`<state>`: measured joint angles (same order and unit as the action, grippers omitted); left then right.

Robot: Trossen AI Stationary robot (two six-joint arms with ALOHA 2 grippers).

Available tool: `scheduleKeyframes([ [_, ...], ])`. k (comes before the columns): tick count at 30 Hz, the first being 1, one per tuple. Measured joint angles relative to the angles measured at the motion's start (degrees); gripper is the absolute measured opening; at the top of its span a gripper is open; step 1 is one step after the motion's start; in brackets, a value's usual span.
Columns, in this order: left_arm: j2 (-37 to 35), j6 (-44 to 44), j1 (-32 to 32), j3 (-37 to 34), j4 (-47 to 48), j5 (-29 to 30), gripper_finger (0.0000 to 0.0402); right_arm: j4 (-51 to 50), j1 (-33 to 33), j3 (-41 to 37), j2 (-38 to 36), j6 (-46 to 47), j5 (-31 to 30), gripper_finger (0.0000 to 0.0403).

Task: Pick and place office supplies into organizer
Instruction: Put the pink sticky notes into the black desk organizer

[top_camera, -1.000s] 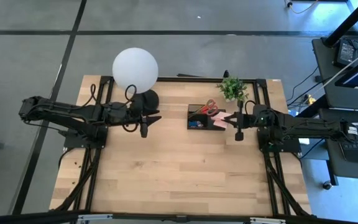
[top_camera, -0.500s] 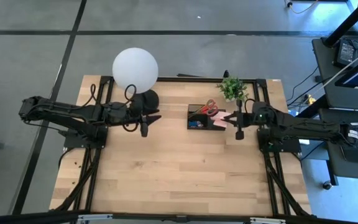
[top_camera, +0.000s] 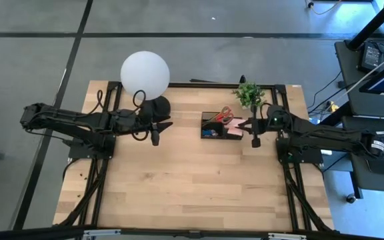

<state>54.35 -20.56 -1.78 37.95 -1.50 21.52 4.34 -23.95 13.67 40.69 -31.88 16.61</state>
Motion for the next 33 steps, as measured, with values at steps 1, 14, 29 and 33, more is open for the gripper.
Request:
scheduleKeyframes([
  [1, 0.0, -0.4, 0.0, 0.0, 0.0, 0.0, 0.0143, 0.4, -0.6, 0.0, 0.5, -0.1, 1.0, 0.002],
  [14, 0.0, -1.2, 0.0, 0.0, 0.0, 0.6, 0.0143, 5.4, -5.0, 0.0, 7.0, -2.1, 7.6, 0.002],
  [29, 0.0, -1.2, 0.0, 0.0, 0.0, 2.0, 0.0143, 11.4, -10.1, 0.0, 14.6, -4.6, 16.3, 0.002],
  [33, 0.0, -1.2, 0.0, 0.0, 0.0, 2.9, 0.0143, 12.9, -11.4, 0.0, 17.0, -4.7, 18.0, 0.002],
])
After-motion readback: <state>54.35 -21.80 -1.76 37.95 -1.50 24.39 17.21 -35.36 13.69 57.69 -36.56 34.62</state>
